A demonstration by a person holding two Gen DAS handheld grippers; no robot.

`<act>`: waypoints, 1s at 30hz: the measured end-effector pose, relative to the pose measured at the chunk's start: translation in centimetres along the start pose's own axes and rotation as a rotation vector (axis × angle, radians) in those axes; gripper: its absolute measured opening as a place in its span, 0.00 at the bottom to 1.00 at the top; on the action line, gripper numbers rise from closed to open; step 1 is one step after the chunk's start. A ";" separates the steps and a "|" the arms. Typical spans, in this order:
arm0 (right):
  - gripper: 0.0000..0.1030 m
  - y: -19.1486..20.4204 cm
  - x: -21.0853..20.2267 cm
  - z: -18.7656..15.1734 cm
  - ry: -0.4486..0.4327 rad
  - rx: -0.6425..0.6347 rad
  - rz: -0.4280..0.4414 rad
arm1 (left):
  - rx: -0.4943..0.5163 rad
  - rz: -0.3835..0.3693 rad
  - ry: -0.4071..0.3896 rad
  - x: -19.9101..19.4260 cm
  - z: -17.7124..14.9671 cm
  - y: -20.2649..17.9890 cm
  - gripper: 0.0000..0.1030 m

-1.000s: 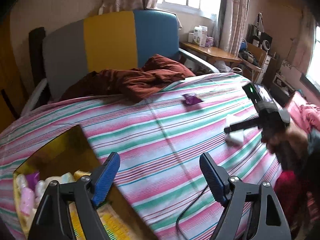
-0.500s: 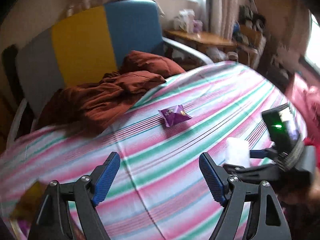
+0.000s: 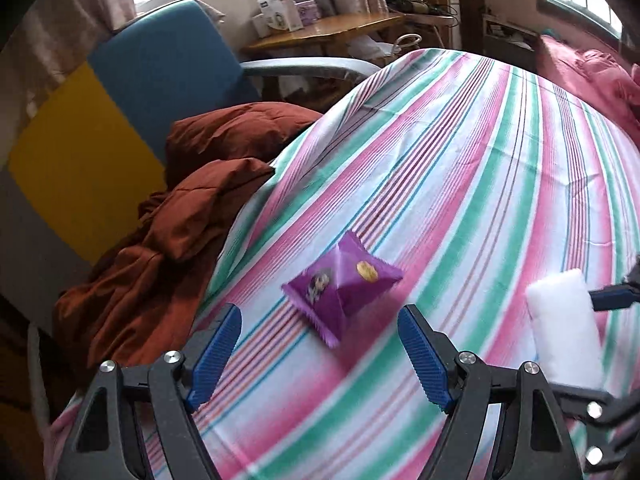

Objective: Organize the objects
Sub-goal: 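Grasp the white sponge with the right gripper while the left grasps the purple candy packet, then carry the sponge and purple packet to the gold tray and release them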

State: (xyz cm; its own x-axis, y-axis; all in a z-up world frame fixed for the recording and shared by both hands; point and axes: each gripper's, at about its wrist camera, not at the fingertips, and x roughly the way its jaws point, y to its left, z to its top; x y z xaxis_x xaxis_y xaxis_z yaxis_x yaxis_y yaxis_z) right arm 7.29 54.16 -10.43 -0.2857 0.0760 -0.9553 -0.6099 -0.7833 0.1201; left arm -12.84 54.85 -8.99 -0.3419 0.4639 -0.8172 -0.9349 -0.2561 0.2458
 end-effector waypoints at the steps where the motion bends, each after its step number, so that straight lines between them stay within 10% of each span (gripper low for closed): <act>1: 0.74 0.0 -0.1 -0.1 0.001 -0.001 0.000 | 0.015 0.000 -0.006 0.4 0.3 0.0 0.79; 8: 0.75 -0.1 -0.2 -0.1 0.002 -0.007 -0.003 | 0.079 -0.055 -0.014 2.5 1.5 -0.2 0.78; 12: 0.75 -0.3 -0.3 -0.2 -0.002 -0.009 -0.002 | 0.045 -0.120 0.040 3.5 1.5 -0.4 0.44; 30: 0.68 -0.4 -1.9 -0.9 -0.077 -0.072 0.019 | -0.346 -0.095 -0.046 -8.3 -5.4 -0.7 0.38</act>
State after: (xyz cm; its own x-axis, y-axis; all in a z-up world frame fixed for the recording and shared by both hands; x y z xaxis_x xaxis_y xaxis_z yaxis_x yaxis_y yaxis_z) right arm 8.72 53.81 -8.92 -0.3541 0.1054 -0.9292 -0.5500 -0.8271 0.1158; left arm -8.80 46.63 -5.17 -0.2661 0.5350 -0.8018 -0.8777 -0.4785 -0.0280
